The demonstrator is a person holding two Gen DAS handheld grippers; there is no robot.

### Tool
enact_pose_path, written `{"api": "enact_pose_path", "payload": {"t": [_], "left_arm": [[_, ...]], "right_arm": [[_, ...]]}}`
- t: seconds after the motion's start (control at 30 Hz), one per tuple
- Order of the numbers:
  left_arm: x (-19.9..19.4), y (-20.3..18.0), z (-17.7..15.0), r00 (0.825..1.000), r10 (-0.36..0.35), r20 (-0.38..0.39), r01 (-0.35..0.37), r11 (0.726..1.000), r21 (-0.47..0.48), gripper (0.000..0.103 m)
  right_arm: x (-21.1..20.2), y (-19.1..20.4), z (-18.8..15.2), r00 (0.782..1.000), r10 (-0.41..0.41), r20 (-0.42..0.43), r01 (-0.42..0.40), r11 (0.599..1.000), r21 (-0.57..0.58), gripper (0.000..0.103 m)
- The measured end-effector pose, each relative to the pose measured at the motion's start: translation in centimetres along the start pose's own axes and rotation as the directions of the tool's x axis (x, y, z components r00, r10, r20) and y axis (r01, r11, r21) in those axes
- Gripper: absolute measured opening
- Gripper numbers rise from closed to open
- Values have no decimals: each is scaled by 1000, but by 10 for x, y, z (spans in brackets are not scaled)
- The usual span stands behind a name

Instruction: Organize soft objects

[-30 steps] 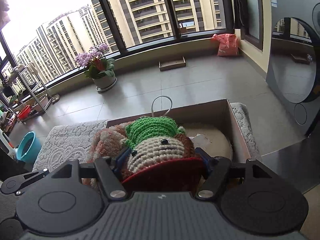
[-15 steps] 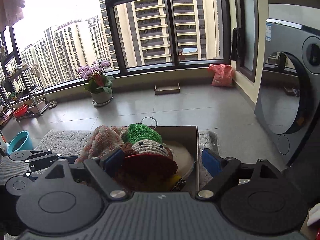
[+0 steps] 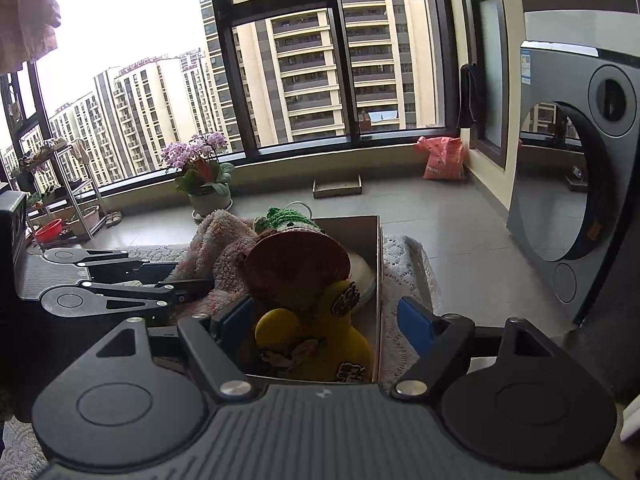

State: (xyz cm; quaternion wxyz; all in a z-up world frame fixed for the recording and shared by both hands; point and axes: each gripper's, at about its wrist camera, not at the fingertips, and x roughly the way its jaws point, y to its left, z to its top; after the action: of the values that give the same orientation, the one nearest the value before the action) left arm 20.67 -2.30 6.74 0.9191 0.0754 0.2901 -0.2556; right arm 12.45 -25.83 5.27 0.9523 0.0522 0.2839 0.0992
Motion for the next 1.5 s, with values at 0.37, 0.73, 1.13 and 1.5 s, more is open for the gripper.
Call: {"api": "enact_pose_path", "payload": {"t": [0.37, 0.73, 1.13, 1.5], "left_arm": [[-5, 8, 5, 999, -46, 2, 45, 991, -122, 37], [27, 21, -4, 993, -117, -7, 112, 970, -216, 39], [-7, 10, -4, 996, -82, 46, 89, 980, -178, 42], [-103, -22, -124, 989, 99, -109, -103, 994, -38, 42]], "right_arm": [[52, 35, 40, 1000, -19, 1, 19, 996, -88, 56], [68, 26, 40, 997, -42, -66, 37, 996, -84, 57], [30, 26, 29, 997, -48, 58, 52, 996, -76, 80], [-54, 37, -56, 997, -79, -3, 79, 996, -37, 88]]}}
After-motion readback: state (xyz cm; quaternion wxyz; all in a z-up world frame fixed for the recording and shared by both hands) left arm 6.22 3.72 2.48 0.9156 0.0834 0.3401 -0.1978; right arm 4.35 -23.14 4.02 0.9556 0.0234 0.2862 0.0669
